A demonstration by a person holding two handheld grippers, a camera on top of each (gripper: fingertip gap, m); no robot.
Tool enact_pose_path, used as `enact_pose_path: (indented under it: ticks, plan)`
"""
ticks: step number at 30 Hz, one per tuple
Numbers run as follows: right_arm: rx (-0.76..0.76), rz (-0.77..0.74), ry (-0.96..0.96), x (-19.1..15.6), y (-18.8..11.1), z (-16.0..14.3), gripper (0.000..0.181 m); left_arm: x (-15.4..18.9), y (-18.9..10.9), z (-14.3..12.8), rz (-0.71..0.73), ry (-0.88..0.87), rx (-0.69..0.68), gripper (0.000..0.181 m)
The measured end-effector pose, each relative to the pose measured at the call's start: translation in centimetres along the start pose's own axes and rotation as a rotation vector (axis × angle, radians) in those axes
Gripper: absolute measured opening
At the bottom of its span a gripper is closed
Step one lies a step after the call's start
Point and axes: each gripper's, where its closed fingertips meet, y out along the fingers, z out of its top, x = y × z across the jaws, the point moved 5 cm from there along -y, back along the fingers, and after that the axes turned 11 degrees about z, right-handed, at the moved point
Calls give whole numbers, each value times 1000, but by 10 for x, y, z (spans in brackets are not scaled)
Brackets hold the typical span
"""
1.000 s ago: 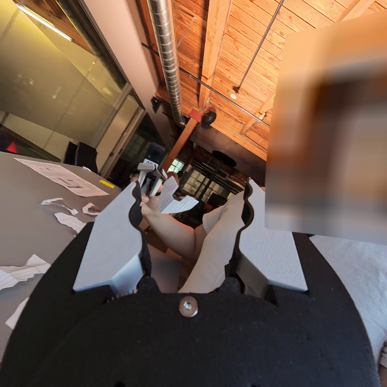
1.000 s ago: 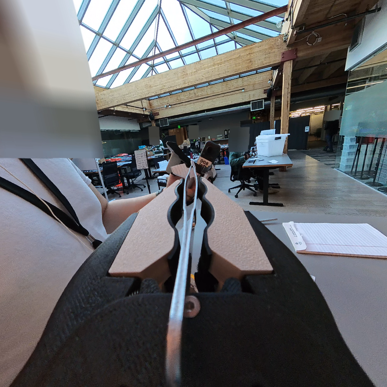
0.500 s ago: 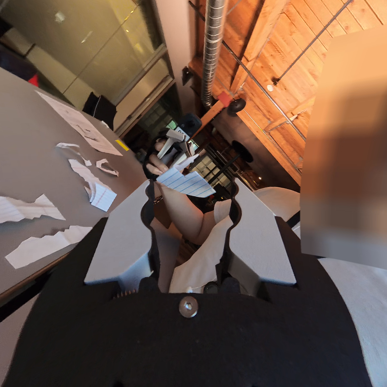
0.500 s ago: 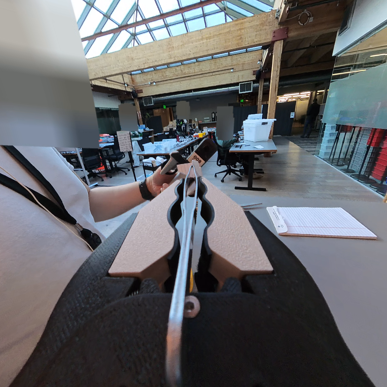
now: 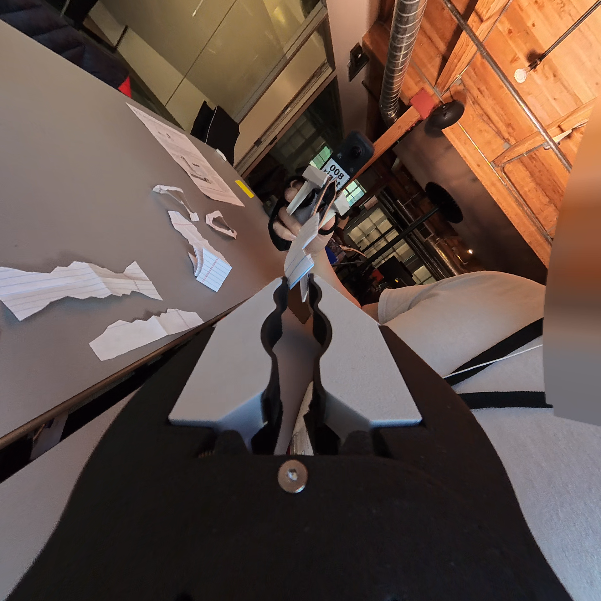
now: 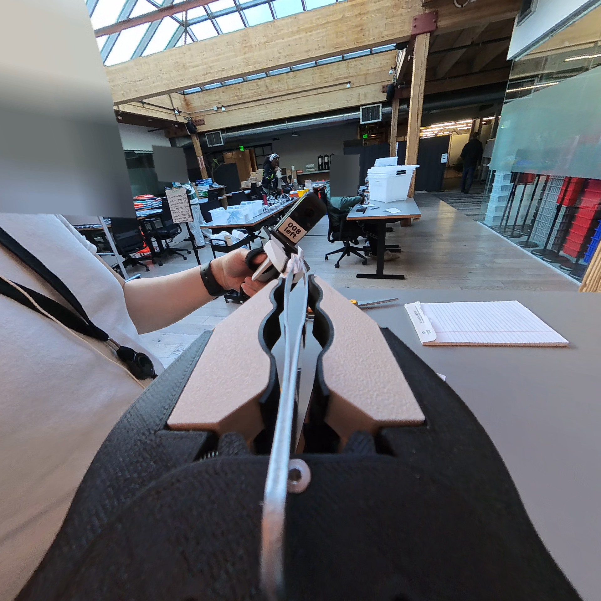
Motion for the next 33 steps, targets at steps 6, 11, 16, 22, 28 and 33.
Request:
enact_pose_path:
  ticks: [6,11,16,22,28,33]
  plan:
    - [1,48,50,-2,2,-3,15,2,1,-8,19,28,-47,9]
    - [0,65,84,0,8,-10,15,7,8,-14,12,50,-88,14]
    - [-89,39,-8,-3,4,-4,11,9,5,-11,12,51,-71,45]
    - [-265,97,-241,-33,-24,51,10,28,-5,6,-90,126,15,67]
    - [-235,295,-270,-67,-52,107,11,74,39,33,-359,225,16,73]
    - [-277,279,-248,-67,-51,81,12,88,77,24,-477,240,-141,56]
